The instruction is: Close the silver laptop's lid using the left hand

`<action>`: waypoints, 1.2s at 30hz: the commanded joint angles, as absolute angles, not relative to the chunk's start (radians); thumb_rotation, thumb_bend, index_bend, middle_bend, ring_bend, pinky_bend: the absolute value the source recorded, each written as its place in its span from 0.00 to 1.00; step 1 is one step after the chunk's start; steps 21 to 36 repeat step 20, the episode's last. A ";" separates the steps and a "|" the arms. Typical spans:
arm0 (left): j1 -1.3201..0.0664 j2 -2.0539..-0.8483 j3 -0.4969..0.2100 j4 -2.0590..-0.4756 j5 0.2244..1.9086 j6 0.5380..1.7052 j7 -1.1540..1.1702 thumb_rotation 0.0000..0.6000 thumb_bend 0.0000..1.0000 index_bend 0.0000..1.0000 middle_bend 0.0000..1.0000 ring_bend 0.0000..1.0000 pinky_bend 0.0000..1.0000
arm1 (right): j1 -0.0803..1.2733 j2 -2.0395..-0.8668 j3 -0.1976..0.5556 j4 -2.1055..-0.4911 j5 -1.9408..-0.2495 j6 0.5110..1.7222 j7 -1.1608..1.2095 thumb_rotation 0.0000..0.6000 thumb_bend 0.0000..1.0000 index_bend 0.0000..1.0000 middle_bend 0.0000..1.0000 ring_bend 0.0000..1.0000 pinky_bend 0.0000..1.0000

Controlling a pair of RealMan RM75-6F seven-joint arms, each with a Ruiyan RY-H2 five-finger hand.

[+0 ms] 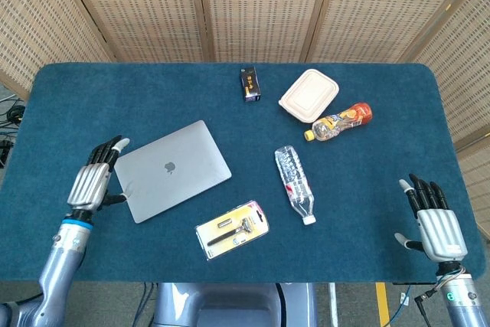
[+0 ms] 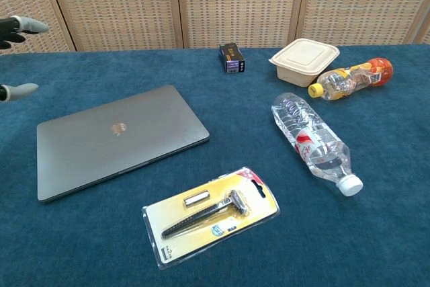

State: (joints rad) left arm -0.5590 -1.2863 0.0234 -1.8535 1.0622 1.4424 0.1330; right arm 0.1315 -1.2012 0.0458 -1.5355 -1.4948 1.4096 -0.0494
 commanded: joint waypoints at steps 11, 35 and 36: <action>-0.305 -1.435 0.140 -1.626 1.327 1.743 0.378 1.00 0.30 0.00 0.00 0.00 0.00 | 0.124 -1.205 0.050 -1.536 -1.495 1.429 -0.080 1.00 0.00 0.00 0.00 0.00 0.00; -0.268 -1.402 0.120 -1.636 1.327 1.674 0.318 1.00 0.30 0.00 0.00 0.00 0.00 | 0.120 -1.210 0.054 -1.542 -1.493 1.441 -0.106 1.00 0.00 0.00 0.00 0.00 0.00; -0.268 -1.402 0.120 -1.636 1.327 1.674 0.318 1.00 0.30 0.00 0.00 0.00 0.00 | 0.120 -1.210 0.054 -1.542 -1.493 1.441 -0.106 1.00 0.00 0.00 0.00 0.00 0.00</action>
